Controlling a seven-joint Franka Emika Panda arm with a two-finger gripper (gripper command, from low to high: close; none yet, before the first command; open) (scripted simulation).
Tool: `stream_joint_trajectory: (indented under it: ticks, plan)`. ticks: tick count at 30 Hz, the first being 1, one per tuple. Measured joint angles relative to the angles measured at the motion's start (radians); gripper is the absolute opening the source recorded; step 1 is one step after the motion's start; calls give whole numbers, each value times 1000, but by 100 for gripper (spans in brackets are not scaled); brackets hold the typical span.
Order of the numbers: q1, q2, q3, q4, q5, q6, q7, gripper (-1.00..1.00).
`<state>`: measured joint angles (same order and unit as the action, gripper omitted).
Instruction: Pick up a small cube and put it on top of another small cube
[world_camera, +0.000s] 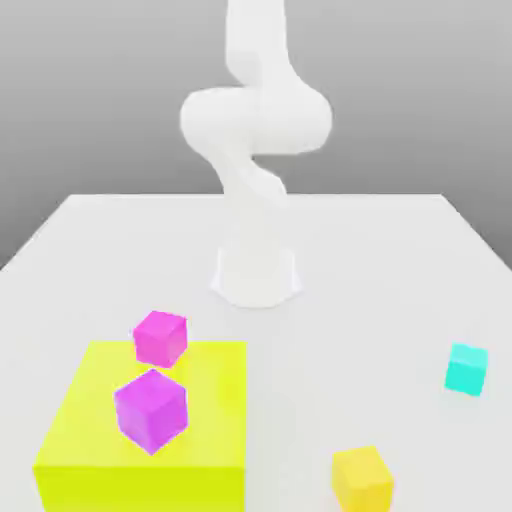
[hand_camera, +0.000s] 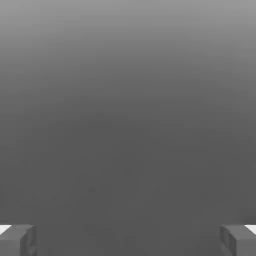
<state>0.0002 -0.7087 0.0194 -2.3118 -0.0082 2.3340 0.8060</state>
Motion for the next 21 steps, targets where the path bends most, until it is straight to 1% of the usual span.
stream_joint_trajectory:
  ticks: [13, 21]
  plan:
    - [17, 478, 91, -61, -57, 178, 42, 0]
    - [55, 767, 123, -99, -89, 286, 65, 0]
